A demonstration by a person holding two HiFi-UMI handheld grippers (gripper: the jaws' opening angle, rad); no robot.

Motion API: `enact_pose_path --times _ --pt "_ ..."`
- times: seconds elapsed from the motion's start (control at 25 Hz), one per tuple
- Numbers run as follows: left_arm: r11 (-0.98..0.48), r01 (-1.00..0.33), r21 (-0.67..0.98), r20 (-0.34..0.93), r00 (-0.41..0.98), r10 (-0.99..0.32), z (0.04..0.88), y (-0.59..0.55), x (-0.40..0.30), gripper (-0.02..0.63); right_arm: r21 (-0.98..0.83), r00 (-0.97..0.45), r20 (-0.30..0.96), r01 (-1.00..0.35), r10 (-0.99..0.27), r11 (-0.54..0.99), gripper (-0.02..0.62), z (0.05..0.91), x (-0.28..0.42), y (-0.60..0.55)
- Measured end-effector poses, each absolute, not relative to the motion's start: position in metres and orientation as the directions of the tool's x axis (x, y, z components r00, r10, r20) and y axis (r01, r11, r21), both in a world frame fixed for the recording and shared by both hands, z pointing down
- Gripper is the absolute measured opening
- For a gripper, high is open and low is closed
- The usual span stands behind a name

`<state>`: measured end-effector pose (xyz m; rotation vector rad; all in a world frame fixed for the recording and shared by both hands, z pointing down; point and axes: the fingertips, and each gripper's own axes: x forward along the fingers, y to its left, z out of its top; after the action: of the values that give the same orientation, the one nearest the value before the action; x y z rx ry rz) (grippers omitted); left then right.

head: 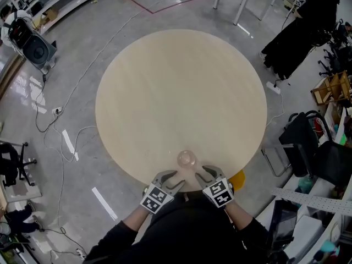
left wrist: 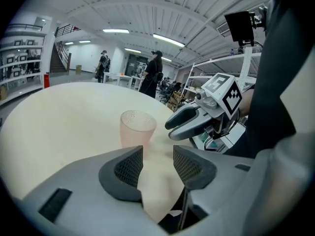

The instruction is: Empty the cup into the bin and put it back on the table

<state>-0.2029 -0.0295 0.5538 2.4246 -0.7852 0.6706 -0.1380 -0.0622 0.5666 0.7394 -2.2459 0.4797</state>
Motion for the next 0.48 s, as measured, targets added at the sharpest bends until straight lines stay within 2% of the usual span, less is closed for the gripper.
enact_pose_path --times 0.32,0.48 --pt "-0.749 -0.563 0.35 0.496 0.79 -0.362 0.533 -0.012 -0.193 0.195 -0.16 -0.569 0.696 -0.719 -0.439 0.677 0.107 0.547 -0.137 -0.041" --pt "-0.749 -0.557 0.36 0.457 0.805 -0.38 0.516 -0.012 -0.187 0.139 -0.164 -0.601 0.644 -0.713 -0.474 0.681 0.023 0.52 -0.137 -0.041"
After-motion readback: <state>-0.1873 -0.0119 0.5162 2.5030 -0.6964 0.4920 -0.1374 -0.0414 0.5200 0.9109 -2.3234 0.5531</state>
